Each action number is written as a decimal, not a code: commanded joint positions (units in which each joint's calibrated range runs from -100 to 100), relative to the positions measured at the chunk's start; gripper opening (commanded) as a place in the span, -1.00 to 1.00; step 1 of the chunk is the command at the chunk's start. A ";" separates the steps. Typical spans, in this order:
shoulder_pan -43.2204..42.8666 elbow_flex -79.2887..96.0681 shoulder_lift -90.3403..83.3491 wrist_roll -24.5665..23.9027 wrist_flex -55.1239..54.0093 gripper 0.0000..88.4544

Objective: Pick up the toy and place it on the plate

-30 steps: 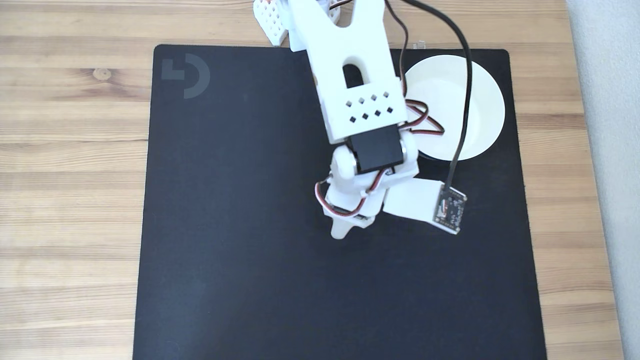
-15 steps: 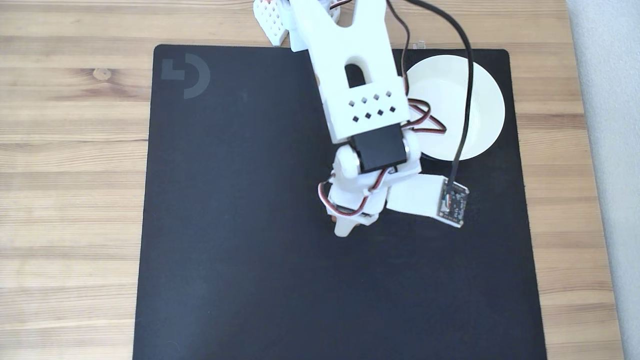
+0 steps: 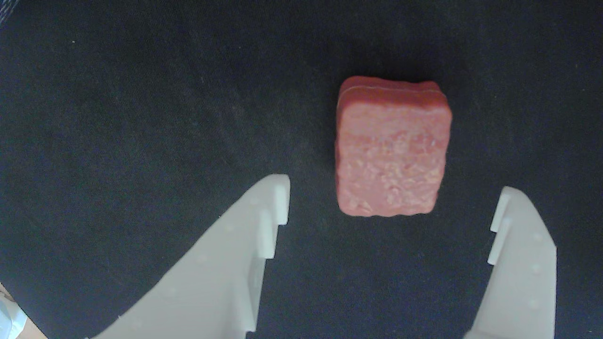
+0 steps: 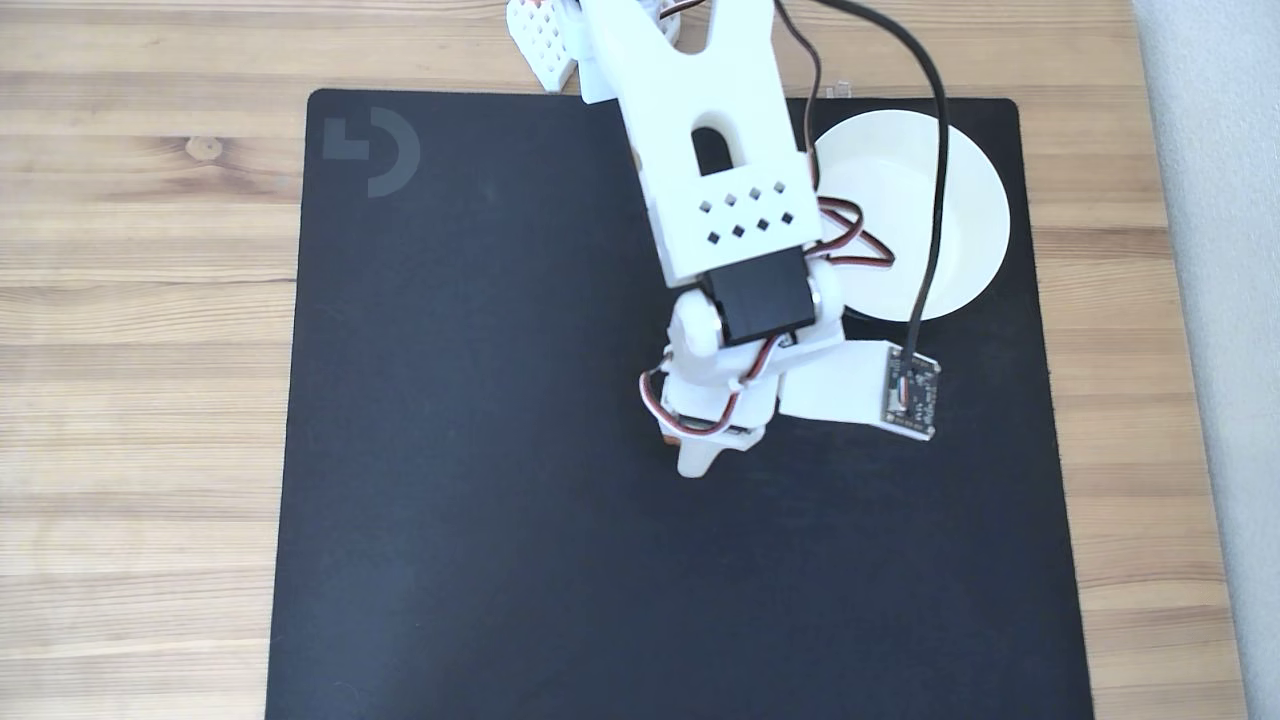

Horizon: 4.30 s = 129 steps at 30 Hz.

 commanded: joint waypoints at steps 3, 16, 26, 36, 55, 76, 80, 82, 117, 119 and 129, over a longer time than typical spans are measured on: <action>0.77 -2.24 0.82 0.27 -1.08 -0.34; 1.52 -2.24 11.24 -0.04 -6.59 -0.34; 1.85 -2.24 11.32 0.01 -6.59 -0.97; 2.02 -2.42 10.41 0.32 -6.42 -0.95; -2.66 -11.79 -9.94 0.27 -0.15 -0.95; -20.15 36.79 -52.62 -0.20 -26.15 -0.94; -26.17 47.79 -58.29 -0.25 -33.09 -0.94; -28.43 52.02 -60.62 -0.98 -34.19 -0.94; -31.69 94.29 -91.22 -4.17 -37.66 -0.49; -31.69 94.38 -91.22 -4.17 -37.66 -0.49; -25.33 94.20 -92.14 -3.85 -37.75 -0.96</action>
